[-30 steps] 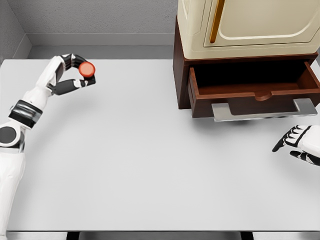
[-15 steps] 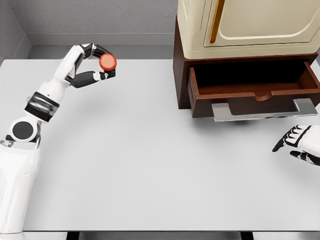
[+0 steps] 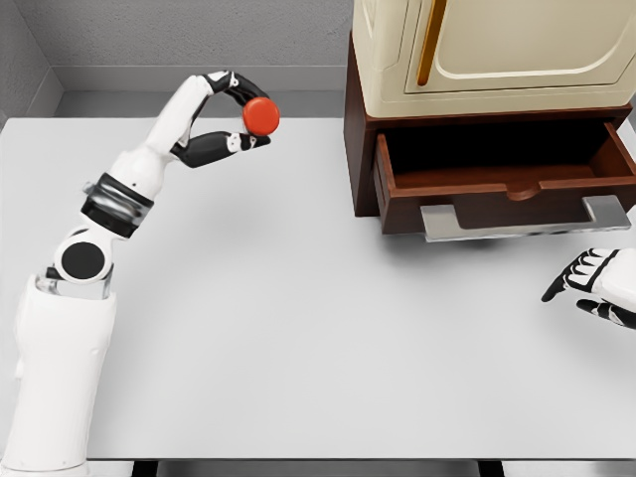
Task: Put the switch into the drawer with left arm, and close the drawer with right arm
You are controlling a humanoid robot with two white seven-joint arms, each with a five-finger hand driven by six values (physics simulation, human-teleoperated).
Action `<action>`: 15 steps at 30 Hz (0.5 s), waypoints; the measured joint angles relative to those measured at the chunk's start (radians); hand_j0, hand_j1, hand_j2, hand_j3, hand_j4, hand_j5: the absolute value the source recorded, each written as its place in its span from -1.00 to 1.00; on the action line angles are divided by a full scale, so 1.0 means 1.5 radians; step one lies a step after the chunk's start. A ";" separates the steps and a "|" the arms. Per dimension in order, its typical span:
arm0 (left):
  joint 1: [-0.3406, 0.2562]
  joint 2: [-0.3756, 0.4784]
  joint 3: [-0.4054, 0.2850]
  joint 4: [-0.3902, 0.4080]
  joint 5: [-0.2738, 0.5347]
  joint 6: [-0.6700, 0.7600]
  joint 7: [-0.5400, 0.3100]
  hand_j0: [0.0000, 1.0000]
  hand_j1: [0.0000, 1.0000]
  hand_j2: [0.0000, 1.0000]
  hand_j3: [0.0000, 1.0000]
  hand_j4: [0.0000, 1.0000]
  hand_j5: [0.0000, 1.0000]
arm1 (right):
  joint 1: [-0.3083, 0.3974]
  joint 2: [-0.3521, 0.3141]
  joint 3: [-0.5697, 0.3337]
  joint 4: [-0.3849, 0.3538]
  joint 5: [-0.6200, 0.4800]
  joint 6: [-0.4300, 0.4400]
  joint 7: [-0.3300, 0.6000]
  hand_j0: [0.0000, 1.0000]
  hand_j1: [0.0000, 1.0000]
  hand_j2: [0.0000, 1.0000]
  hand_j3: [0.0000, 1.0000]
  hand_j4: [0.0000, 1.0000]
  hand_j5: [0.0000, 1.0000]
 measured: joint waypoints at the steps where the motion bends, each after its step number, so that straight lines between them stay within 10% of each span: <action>1: 0.000 -0.006 0.000 -0.005 -0.011 0.000 0.000 -0.27 -0.27 -0.27 -0.27 -0.27 -0.27 | 0.000 0.000 0.000 0.000 0.000 0.000 0.000 0.19 0.19 0.19 0.19 0.19 0.19; 15: 0.000 -0.070 -0.018 -0.064 -0.178 -0.002 0.000 -0.27 -0.27 -0.27 -0.27 -0.27 -0.27 | 0.000 0.000 0.000 0.001 -0.001 0.000 0.000 0.19 0.19 0.19 0.19 0.19 0.19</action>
